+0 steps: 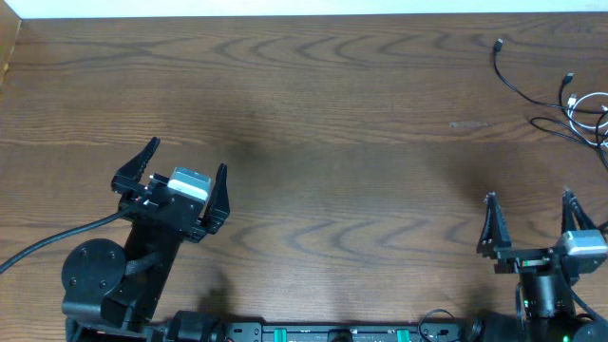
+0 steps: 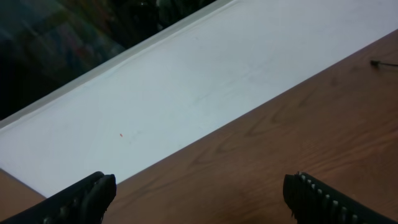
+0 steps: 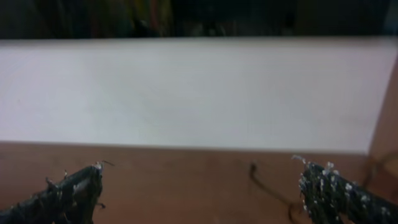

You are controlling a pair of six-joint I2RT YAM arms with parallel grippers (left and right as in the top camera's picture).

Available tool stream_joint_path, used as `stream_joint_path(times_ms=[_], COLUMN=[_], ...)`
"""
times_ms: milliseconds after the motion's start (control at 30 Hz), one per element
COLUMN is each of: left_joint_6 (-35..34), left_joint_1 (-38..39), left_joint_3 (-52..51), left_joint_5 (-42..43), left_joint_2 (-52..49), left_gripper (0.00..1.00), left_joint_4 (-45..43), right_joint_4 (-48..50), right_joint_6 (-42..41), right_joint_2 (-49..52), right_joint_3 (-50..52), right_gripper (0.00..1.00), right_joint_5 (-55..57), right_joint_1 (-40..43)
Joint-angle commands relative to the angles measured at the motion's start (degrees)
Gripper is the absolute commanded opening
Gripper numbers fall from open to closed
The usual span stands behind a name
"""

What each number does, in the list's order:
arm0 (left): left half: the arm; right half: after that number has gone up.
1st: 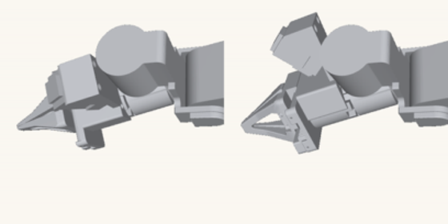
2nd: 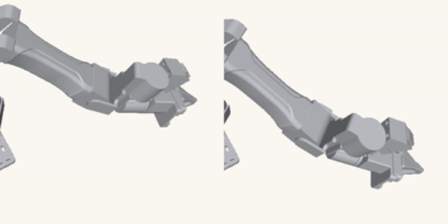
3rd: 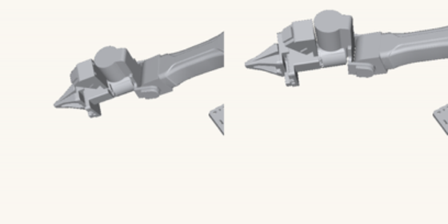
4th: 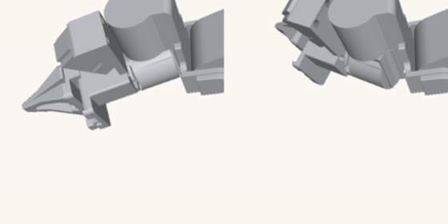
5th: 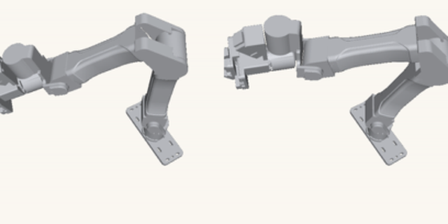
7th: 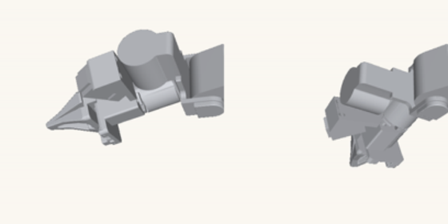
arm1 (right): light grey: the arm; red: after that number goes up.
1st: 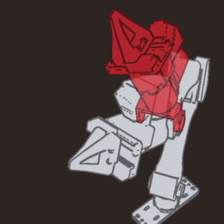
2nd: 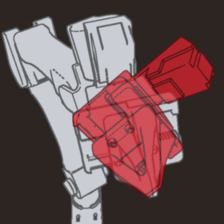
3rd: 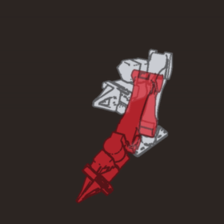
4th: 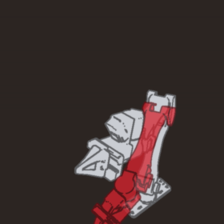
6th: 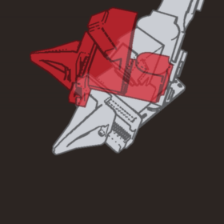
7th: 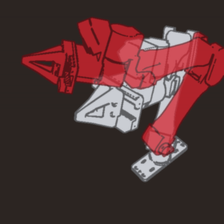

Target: Untangle cables

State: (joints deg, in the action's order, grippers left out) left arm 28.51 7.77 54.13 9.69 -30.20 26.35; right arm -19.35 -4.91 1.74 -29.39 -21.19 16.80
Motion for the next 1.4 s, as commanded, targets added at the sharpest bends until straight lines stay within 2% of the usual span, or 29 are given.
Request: stream_joint_path(times_ms=[0,133,233,333,433,567,633,933,1100,1367], left_joint_6=[-0.33,-0.33,-0.33,-0.33,-0.33,-0.33,-0.33,-0.33,-0.33,-0.33], left_joint_1=[0.07,0.09,0.07,0.07,0.07,0.07,0.07,0.07,0.07,0.07], left_joint_3=[0.52,0.52,0.52,0.52,0.52,0.52,0.52,0.52,0.52,0.52], left_joint_5=[-0.76,-0.74,-0.76,-0.74,-0.74,-0.74,-0.76,-0.76,-0.76,-0.76], left_joint_2=[0.31,0.31,0.31,0.31,0.31,0.31,0.31,0.28,0.31,0.28], left_gripper=[0.91,0.91,0.91,0.92,0.92,0.92,0.92,0.92,0.92,0.92], left_joint_4=[-0.33,-0.31,-0.33,-0.33,-0.33,-0.31,-0.31,-0.31,-0.31,-0.28], right_joint_4=[-0.04,-9.86,-18.58,-18.51,-15.85,-12.04,-9.92,0.48,1.25,1.79], right_joint_6=[-3.56,-4.70,-5.60,-9.18,-9.18,0.28,8.00,34.62,35.87,35.85], right_joint_2=[-0.24,-0.24,-0.24,-0.24,-0.24,-0.24,-0.24,-0.24,0.52,2.32], right_joint_3=[1.90,3.82,4.76,6.10,7.56,10.95,13.11,23.65,23.89,23.91], right_gripper=[0.99,0.99,0.99,0.99,0.99,0.99,0.99,0.99,0.99,0.99], right_joint_5=[-1.36,6.56,6.71,6.73,9.09,7.26,2.75,-30.05,-29.49,-21.79], right_joint_1=[-0.28,-0.28,-0.28,-0.28,-0.28,-0.31,-0.31,-0.31,-0.28,-0.28])
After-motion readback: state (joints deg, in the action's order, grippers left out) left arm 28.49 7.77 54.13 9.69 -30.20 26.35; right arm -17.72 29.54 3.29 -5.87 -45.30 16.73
